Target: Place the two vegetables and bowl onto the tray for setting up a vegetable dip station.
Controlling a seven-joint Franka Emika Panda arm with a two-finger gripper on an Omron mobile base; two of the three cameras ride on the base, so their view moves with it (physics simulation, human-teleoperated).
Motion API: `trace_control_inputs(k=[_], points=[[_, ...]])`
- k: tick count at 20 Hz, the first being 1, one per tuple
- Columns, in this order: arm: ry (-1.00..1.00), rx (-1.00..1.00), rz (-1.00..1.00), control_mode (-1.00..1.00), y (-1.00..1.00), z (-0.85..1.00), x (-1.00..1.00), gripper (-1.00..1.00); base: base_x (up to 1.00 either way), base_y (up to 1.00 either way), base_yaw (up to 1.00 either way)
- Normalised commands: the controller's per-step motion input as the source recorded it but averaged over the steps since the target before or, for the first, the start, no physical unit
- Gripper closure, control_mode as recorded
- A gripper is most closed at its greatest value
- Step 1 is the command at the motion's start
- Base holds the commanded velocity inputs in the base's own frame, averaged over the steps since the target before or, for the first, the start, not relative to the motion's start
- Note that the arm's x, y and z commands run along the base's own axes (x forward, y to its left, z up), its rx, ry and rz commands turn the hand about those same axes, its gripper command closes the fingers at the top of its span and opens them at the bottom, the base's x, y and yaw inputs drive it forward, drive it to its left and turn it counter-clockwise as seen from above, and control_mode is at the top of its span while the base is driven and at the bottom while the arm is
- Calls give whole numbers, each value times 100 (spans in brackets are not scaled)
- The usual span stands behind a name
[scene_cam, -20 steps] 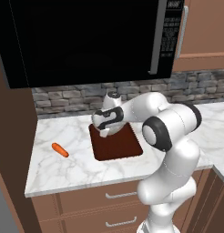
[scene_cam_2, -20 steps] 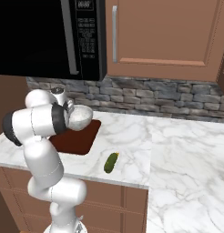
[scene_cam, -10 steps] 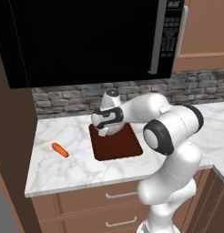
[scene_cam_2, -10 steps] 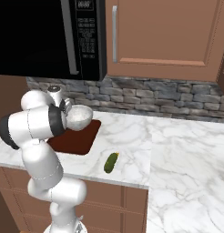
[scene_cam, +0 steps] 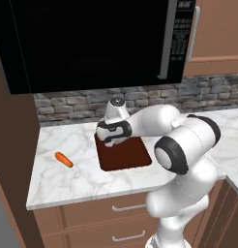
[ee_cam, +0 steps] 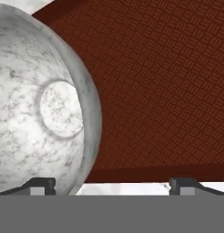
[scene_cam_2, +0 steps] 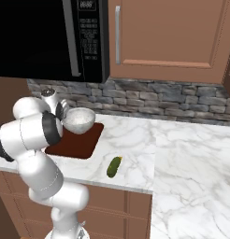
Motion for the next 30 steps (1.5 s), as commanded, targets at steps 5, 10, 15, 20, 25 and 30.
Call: trace_control_inputs(k=[5,10,15,20,25,30], points=[[-4,-4,-7,-100,23,3,-27,-100,0,0,0],[-7,-2,-5,-100,25,14,-24,-100,0,0,0],[-10,-5,-5,-100,25,16,-21,-100,0,0,0],[-6,-5,-1,-100,31,13,-28,-100,0,0,0],[0,-4,0,-100,35,8,-31,-100,0,0,0],[0,-3,1,-100,39,19,-28,-100,0,0,0]])
